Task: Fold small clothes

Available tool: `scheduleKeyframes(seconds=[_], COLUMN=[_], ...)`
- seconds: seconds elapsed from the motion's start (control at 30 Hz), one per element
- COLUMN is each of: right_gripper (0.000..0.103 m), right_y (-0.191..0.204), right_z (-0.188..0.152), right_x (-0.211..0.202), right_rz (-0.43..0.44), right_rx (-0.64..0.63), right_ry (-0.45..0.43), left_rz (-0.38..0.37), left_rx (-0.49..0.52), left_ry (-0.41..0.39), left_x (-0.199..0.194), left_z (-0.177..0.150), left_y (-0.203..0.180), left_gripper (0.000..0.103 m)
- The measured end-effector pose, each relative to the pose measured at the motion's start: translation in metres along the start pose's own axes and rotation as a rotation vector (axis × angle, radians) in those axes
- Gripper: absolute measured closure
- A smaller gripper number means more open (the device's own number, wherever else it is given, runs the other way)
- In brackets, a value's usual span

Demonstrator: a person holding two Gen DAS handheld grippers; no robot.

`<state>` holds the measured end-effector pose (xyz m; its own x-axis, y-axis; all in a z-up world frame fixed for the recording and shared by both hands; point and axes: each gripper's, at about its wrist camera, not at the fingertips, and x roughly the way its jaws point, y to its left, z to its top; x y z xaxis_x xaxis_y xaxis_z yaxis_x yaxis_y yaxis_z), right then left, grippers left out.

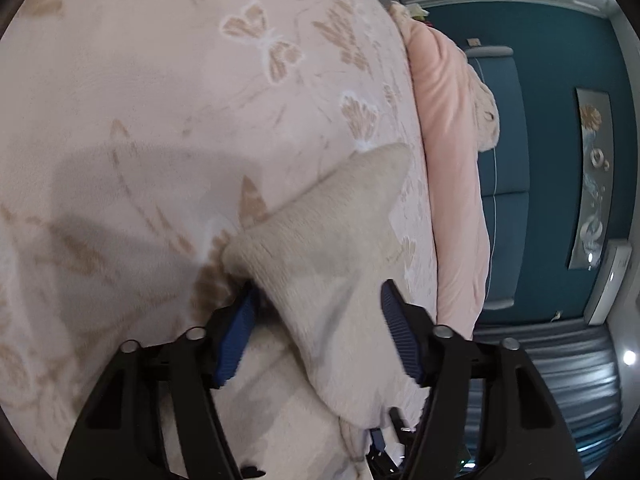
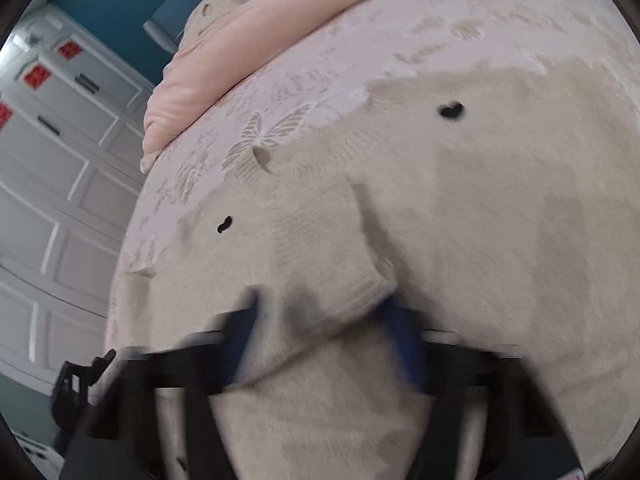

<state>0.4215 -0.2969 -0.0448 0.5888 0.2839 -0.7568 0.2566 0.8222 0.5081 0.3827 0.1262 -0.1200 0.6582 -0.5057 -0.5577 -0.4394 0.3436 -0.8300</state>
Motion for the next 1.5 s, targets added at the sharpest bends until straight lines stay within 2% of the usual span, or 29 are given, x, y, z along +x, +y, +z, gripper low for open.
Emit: scheduleKeyframes(seconds=[0.03, 0.1, 0.13, 0.2, 0.27, 0.3, 0.33, 0.43, 0.47, 0.57, 0.63, 0.7, 0.73, 0.83, 0.9, 0.93, 1.0, 1.03, 1.13, 1.17, 1.23, 1.27, 1.3, 1.33, 1.4, 1.43, 1.5], right_gripper=[0.094, 0.095, 0.096, 0.096, 0.096, 0.096, 0.096, 0.096, 0.096, 0.096, 0.096, 0.096, 0.096, 0.095, 0.091, 0.088, 0.087, 0.089, 0.095, 0.095, 0.096, 0.096, 0.096, 0.099, 0.093, 0.083, 0.081], right_y=[0.007, 0.024, 0.034, 0.04, 0.028, 0.017, -0.004, -0.059, -0.08, -0.091, -0.091, -0.107, -0.112, -0.118, -0.115, -0.114, -0.117, -0.119, -0.103, -0.095, -0.092, -0.1, -0.114, -0.125, -0.127, -0.124, -0.12], right_z=[0.002, 0.01, 0.017, 0.021, 0.019, 0.018, 0.016, 0.009, 0.005, 0.007, 0.006, 0.005, 0.003, -0.002, -0.004, -0.005, -0.005, -0.003, -0.002, 0.002, 0.002, 0.003, 0.003, -0.001, -0.002, -0.001, -0.003], right_x=[0.002, -0.027, -0.057, -0.099, -0.131, -0.131, -0.116, -0.067, -0.066, -0.102, -0.104, -0.068, -0.057, -0.072, -0.081, -0.079, -0.063, -0.058, -0.079, -0.099, -0.11, -0.097, -0.07, -0.053, -0.065, -0.078, -0.101], right_rz=[-0.001, 0.09, 0.159, 0.216, 0.182, 0.138, 0.048, -0.109, -0.088, 0.05, 0.029, -0.061, -0.075, 0.007, 0.041, 0.032, -0.027, -0.025, 0.015, 0.056, 0.078, 0.023, -0.036, -0.061, -0.033, -0.064, -0.093], right_rx=[-0.019, -0.042, -0.064, -0.093, -0.133, -0.139, -0.135, -0.071, -0.007, 0.058, 0.03, 0.024, 0.034, 0.065, 0.063, 0.053, 0.03, 0.035, 0.022, 0.007, 0.001, 0.007, 0.026, 0.039, 0.033, 0.044, 0.051], right_ry=[0.013, -0.085, -0.167, -0.282, -0.38, -0.381, -0.338, -0.17, -0.153, -0.258, -0.279, -0.139, -0.098, -0.154, -0.177, -0.174, -0.121, -0.111, -0.174, -0.242, -0.3, -0.257, -0.142, -0.067, -0.117, -0.137, -0.203], left_rz=[0.005, -0.014, -0.022, -0.03, -0.021, -0.007, 0.025, 0.108, 0.119, 0.128, 0.159, 0.168, 0.165, 0.185, 0.184, 0.183, 0.182, 0.183, 0.172, 0.168, 0.167, 0.166, 0.173, 0.186, 0.189, 0.182, 0.177], left_rx=[-0.007, 0.018, 0.058, 0.166, 0.243, 0.276, 0.298, 0.301, 0.296, 0.305, 0.316, 0.301, 0.305, 0.367, 0.382, 0.384, 0.387, 0.381, 0.361, 0.361, 0.367, 0.375, 0.398, 0.424, 0.435, 0.431, 0.436], left_ry=[-0.008, -0.031, -0.048, -0.06, -0.042, -0.025, -0.015, 0.036, 0.043, 0.027, 0.019, 0.019, 0.012, -0.005, -0.01, -0.012, -0.018, -0.017, -0.035, -0.056, -0.076, -0.074, -0.083, -0.09, -0.091, -0.091, -0.094], left_x=[0.001, -0.009, -0.014, -0.022, -0.017, -0.01, -0.002, 0.021, 0.024, 0.023, 0.027, 0.032, 0.032, 0.033, 0.035, 0.036, 0.035, 0.036, 0.03, 0.027, 0.025, 0.027, 0.027, 0.027, 0.025, 0.023, 0.014], left_z=[0.003, 0.003, 0.004, -0.004, -0.014, -0.02, -0.025, -0.044, -0.047, -0.055, -0.056, -0.054, -0.054, -0.057, -0.057, -0.056, -0.057, -0.056, -0.055, -0.053, -0.052, -0.052, -0.053, -0.055, -0.055, -0.054, -0.052], left_y=[0.0, -0.006, -0.016, -0.037, -0.051, -0.055, -0.057, -0.047, -0.044, -0.039, -0.033, -0.024, -0.024, -0.027, -0.026, -0.026, -0.025, -0.024, -0.022, -0.021, -0.018, -0.016, -0.017, -0.02, -0.022, -0.023, -0.025], left_gripper=[0.069, 0.091, 0.095, 0.095, 0.095, 0.095, 0.095, 0.096, 0.096, 0.096, 0.096, 0.096, 0.096, 0.095, 0.095, 0.094, 0.094, 0.094, 0.095, 0.095, 0.095, 0.095, 0.095, 0.095, 0.095, 0.095, 0.094])
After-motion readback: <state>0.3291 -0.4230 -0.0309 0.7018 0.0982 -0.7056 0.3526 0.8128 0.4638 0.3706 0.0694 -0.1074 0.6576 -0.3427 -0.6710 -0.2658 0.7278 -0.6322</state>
